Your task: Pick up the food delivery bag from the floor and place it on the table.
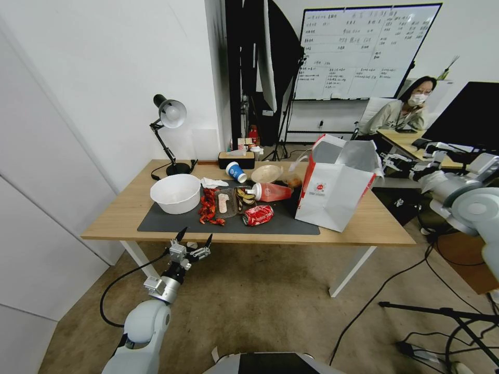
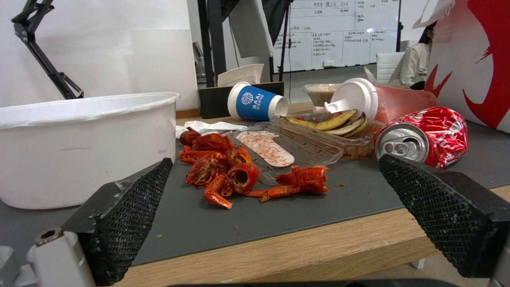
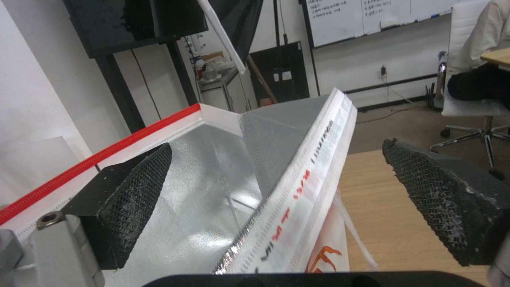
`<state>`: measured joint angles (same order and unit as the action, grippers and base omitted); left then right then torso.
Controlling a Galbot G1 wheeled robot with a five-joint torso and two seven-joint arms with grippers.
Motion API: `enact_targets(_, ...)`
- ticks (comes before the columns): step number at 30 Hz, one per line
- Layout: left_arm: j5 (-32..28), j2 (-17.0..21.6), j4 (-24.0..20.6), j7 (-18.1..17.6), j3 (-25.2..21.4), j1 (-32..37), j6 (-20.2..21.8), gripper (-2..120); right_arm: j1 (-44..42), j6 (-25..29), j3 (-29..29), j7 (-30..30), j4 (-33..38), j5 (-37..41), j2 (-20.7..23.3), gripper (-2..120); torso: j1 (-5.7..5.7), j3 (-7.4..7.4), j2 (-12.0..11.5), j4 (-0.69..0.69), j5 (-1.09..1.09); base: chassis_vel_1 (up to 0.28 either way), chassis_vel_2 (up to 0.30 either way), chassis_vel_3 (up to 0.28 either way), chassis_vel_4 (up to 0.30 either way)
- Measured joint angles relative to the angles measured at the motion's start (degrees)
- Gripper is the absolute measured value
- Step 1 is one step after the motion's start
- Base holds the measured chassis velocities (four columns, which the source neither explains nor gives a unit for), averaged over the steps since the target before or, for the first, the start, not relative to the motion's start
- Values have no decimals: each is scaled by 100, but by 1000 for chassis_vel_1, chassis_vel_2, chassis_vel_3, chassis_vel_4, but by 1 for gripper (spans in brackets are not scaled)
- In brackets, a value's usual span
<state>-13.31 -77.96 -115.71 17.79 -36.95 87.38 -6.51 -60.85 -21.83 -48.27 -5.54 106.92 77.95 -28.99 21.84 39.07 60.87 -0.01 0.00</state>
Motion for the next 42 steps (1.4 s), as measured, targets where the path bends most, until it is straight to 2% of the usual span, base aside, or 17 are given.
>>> enact_targets(12, -93, 23, -113, 3, -56, 65, -21, 100, -284, 475, -463, -212, 727, -364, -263, 100, 0, 0, 0, 1, -1, 0, 0, 0, 0)
enact_targets(17, -112, 23, -146, 3, -127, 111, -29, 100, -503, 249, -789, -471, 1160, -423, -543, 100, 0, 0, 0, 0, -1, 0, 0, 0, 0)
enact_targets(18, -121, 23, -168, -2, -157, 139, -34, 100, -636, 152, -925, -567, 1358, -463, -654, 100, 0, 0, 0, 3, -1, 0, 0, 0, 0)
enact_targets(26, -136, 30, -169, -5, -149, 123, -37, 100, -1324, -126, -1609, -766, 2179, -700, -1141, 100, 0, 0, 0, -1, 0, 0, 0, 0, 0)
enact_targets(28, -136, 29, -147, -4, -124, 104, -39, 100, -1797, -274, -2021, -767, 2690, -1003, -1531, 100, 0, -1, 1, 2, -2, 0, 0, 0, 0)
enact_targets(29, -136, 29, -147, -4, -124, 104, -39, 100, -1797, -274, -2021, -767, 2690, -1003, -1531, 100, 0, -1, 1, 2, -2, 0, 0, 0, 0)
enact_targets(31, -142, 58, -126, 0, -116, 87, -43, 100, -2236, -392, -2159, -747, 3176, -1357, -1921, 100, -1, 0, 0, -1, 2, 0, 0, 0, 0)
enact_targets(34, -154, 68, -126, -1, -118, 85, -44, 100, -2381, -406, -2149, -747, 3345, -1450, -2049, 100, -1, 0, 0, 0, 1, 0, 0, 0, 0)
enact_targets(36, -202, 88, -127, -7, -124, 84, -50, 100, -2740, -475, -1979, -718, 3755, -1777, -2455, 100, 0, -1, 0, -1, 0, 0, 0, 0, 0)
enact_targets(37, -202, 88, -127, -7, -124, 84, -50, 100, -2740, -475, -1979, -718, 3755, -1777, -2455, 100, 0, -1, 0, -1, 0, 0, 0, 0, 0)
enact_targets(42, -283, 155, -144, -6, -177, 124, -126, 100, -3219, -320, -1611, -310, 3895, -2375, -3067, 100, 0, 0, 1, 3, -4, 0, 0, 0, 0)
